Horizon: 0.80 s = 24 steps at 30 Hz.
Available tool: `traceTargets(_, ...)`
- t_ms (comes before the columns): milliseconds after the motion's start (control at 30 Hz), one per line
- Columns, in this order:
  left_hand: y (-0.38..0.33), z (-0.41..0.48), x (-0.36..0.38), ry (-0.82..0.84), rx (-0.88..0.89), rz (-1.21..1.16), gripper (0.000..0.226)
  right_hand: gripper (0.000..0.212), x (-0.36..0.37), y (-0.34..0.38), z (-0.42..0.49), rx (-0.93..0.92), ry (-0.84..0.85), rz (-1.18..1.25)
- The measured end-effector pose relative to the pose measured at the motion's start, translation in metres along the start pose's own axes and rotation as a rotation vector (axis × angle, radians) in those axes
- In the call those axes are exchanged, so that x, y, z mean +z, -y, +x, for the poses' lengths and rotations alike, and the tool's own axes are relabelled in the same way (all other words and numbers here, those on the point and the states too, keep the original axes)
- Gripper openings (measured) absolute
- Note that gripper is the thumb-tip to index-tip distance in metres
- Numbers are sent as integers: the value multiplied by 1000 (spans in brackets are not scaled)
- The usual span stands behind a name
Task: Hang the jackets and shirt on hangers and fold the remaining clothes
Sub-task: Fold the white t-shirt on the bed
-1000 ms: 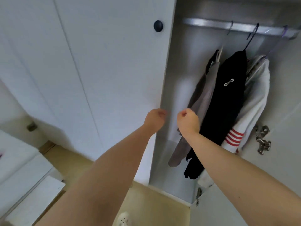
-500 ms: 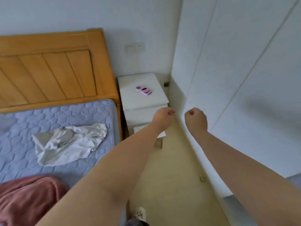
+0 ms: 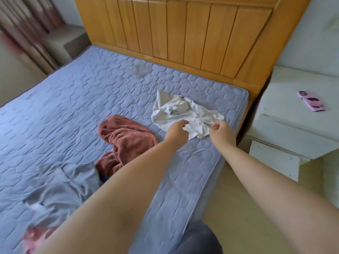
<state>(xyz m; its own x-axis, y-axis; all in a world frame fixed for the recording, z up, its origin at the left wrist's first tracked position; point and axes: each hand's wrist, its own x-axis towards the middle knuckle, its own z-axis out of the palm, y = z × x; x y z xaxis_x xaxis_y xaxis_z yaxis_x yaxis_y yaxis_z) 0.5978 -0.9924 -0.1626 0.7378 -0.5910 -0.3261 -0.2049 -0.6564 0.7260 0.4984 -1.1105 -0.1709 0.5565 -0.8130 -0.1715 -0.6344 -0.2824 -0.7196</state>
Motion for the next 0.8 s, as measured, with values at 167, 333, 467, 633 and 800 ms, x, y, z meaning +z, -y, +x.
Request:
traceTargets(167,83,27,-3,-54,-6,215,67,40,85,-18,19,-71,160,-22)
traceTargets(333,130,88,16,-35,92,488,80,56,135,-42,68,-161,182,-124)
traceTargets(467,169,150,52,-6,131,658,80,60,178,-77,127,-221,133,-218)
traceTargets(633,230,218,90,27,43,744,83,71,238,-126,166,-197,89,-362)
traceTargets(800,305,263,92,-27,58,811,85,87,292,-154,170,-133,115,-618)
